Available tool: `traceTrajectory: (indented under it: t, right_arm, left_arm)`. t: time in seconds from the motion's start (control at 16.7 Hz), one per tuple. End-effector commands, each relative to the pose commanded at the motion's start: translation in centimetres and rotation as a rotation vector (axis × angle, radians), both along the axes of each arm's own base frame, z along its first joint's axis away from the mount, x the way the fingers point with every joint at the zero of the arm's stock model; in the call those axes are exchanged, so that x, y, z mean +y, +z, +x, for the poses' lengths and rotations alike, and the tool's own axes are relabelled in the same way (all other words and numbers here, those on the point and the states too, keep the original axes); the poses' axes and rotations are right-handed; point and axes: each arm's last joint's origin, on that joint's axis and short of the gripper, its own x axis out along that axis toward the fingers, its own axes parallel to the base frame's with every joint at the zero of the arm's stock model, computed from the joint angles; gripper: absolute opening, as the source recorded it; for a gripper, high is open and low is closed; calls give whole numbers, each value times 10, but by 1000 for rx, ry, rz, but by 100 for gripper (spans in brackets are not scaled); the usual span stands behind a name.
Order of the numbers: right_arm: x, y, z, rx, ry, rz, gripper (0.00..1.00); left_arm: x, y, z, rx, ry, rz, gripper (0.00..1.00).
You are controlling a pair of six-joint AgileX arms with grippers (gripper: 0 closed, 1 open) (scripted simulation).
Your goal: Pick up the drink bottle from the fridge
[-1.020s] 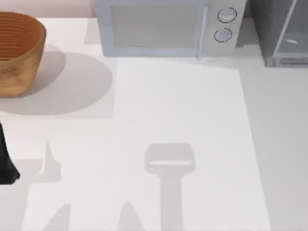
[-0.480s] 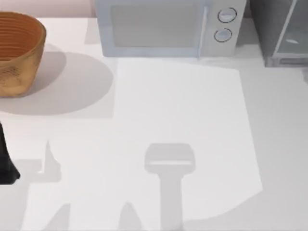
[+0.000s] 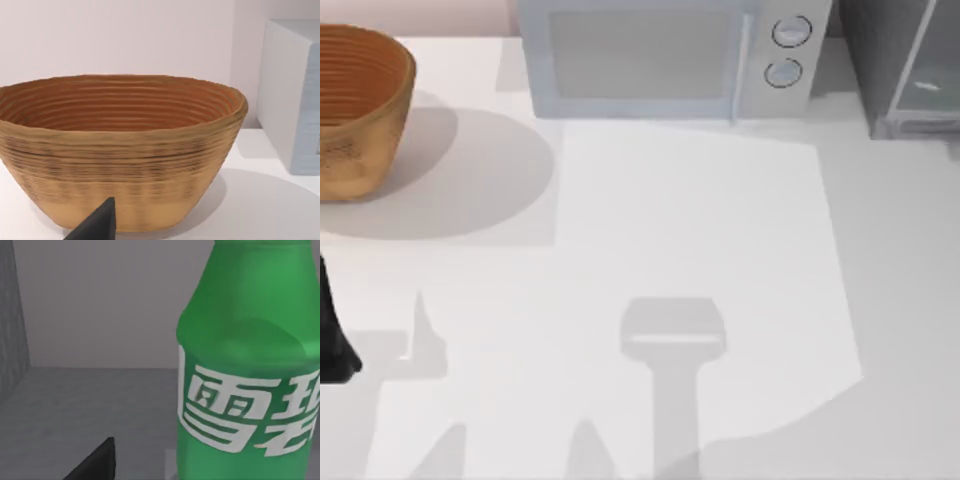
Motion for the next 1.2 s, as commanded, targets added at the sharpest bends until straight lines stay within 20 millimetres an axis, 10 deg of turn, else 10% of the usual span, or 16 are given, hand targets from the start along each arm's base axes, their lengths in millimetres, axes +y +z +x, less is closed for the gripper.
traceTrajectory:
  t: [0.6,1.2]
  right_arm:
    - [1,2,45,-4,0,-1,100]
    - [1,2,45,-4,0,-1,25]
  left_arm:
    - [0,0,0,0,0,0,100]
    - [0,0,0,0,0,0,100]
